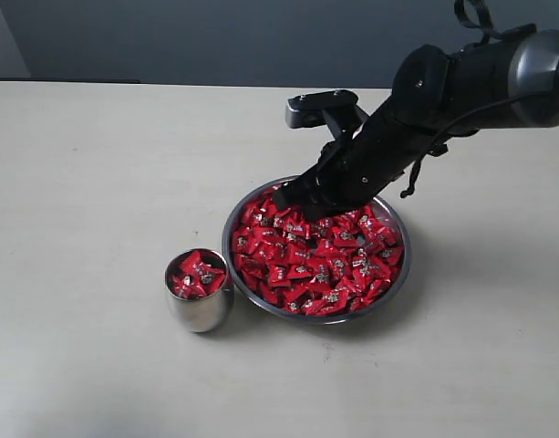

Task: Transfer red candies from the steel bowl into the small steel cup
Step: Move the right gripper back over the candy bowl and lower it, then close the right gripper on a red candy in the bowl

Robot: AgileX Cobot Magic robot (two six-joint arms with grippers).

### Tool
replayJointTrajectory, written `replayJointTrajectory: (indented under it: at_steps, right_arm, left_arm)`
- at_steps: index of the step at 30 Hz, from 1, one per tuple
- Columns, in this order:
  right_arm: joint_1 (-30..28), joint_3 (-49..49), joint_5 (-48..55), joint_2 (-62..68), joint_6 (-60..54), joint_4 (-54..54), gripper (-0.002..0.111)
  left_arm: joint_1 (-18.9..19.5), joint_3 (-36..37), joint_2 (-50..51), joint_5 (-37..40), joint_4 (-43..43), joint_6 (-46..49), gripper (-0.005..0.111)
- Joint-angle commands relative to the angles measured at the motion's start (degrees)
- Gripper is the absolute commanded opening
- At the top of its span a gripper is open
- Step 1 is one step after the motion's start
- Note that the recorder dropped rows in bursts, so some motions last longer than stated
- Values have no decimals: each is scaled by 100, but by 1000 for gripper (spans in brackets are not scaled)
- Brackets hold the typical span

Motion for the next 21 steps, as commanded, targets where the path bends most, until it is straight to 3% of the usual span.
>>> replayJointTrajectory:
  at_steps: [1, 7, 21]
  right_arm:
    - [-31, -425, 350, 295, -49, -40, 9]
    - [-31, -677, 417, 496, 356, -540, 30]
    - [-31, -677, 99, 730, 739, -1017, 31]
  left_arm:
    - [4, 22, -26, -10, 7, -15, 0]
    - [4, 22, -26, -10, 7, -15, 0]
    - [4, 22, -26, -10, 7, -15, 0]
